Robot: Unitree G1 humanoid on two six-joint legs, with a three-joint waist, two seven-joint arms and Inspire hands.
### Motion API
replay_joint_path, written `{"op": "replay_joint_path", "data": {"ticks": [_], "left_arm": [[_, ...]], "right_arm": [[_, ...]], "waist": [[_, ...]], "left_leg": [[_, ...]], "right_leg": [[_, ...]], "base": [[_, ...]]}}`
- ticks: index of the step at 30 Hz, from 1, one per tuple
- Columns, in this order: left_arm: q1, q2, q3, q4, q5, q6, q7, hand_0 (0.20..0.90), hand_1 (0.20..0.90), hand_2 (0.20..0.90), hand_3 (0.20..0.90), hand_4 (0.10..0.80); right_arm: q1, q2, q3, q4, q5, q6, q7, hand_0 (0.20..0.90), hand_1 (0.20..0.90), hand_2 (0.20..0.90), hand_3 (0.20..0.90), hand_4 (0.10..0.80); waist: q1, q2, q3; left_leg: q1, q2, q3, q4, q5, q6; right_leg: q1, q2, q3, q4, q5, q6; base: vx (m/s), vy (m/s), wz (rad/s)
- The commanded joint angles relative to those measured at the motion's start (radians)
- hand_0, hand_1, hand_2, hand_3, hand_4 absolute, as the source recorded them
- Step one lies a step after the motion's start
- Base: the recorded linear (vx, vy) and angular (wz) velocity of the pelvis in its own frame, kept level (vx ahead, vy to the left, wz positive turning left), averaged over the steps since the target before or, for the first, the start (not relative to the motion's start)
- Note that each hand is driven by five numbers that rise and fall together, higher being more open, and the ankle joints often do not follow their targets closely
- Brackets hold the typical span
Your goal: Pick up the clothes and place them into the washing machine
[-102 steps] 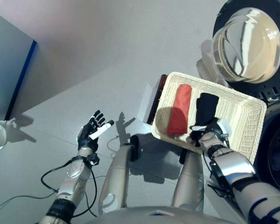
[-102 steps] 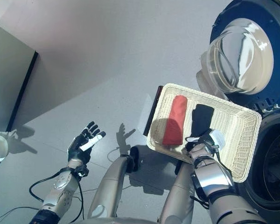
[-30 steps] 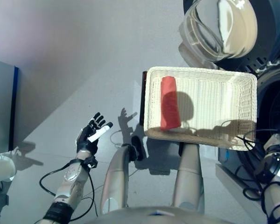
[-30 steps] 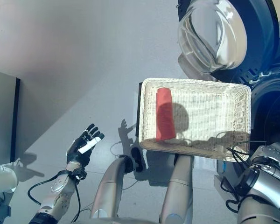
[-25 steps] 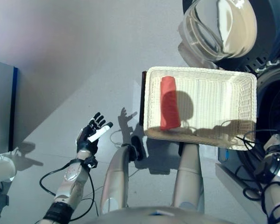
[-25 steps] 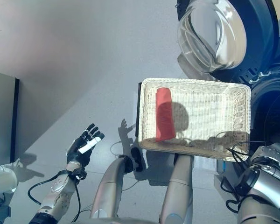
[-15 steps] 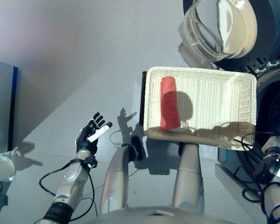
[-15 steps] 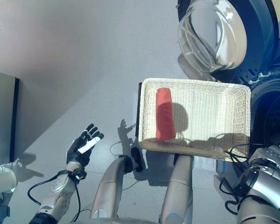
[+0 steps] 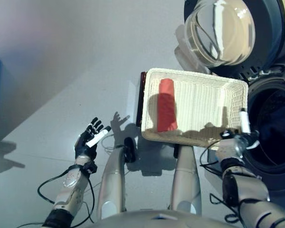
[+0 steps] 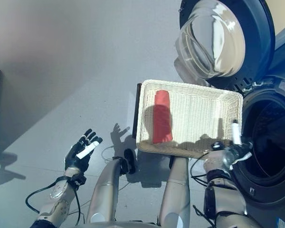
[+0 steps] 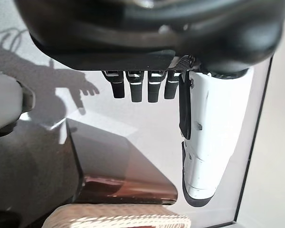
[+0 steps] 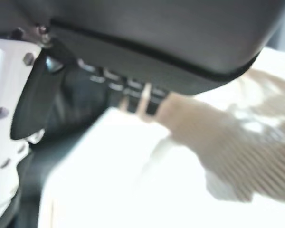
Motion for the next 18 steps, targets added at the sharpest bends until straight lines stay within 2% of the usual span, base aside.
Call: {"op": "replay_joint_path", "data": {"ticks": [1,3,9,18], "left_arm": [[0.024,0.04,0.072,-0.057,0.051,-0.097,0.013,0.9,0.9,0.9,0.9,0.8],[0.018,0.035,0.077,-0.056,0.064,-0.1,0.021,0.9,0.9,0.9,0.9,0.8],[0.002,0.019,0.096,-0.059,0.096,-0.107,0.046,0.9,0.9,0.9,0.9,0.8],[-0.002,0.037,0.083,-0.079,0.107,-0.104,0.05,0.9,0.9,0.9,0.9,0.8]], "right_arm": [[0.03,0.026,0.068,-0.074,-0.173,-0.007,-0.019,0.9,0.9,0.9,0.9,0.8],[0.042,0.054,0.128,-0.117,-0.247,0.01,-0.025,0.9,0.9,0.9,0.9,0.8],[0.022,0.106,0.214,-0.12,-0.353,0.053,-0.038,0.9,0.9,0.9,0.9,0.8],[-0.048,0.138,0.268,-0.053,-0.427,0.11,-0.067,0.9,0.9,0.9,0.9,0.8]], "waist": [[0.025,-0.036,-0.041],[0.025,-0.039,-0.042],[0.039,-0.034,-0.049],[0.074,-0.032,-0.046]], "left_leg": [[0.034,0.045,-0.073,-0.073,0.064,-0.083],[0.027,0.043,-0.074,-0.069,0.066,-0.082],[0.009,0.032,-0.082,-0.065,0.071,-0.077],[0.01,0.015,-0.089,-0.071,0.078,-0.071]], "right_leg": [[0.073,-0.034,0.018,-0.092,0.08,-0.023],[0.07,-0.037,0.016,-0.095,0.084,-0.023],[0.067,-0.045,0.006,-0.098,0.088,-0.023],[0.09,-0.062,-0.01,-0.111,0.098,-0.013]], "base": [[0.0,0.0,0.0],[-0.023,0.005,0.04],[-0.008,0.004,0.01],[0.005,0.012,0.07]]}}
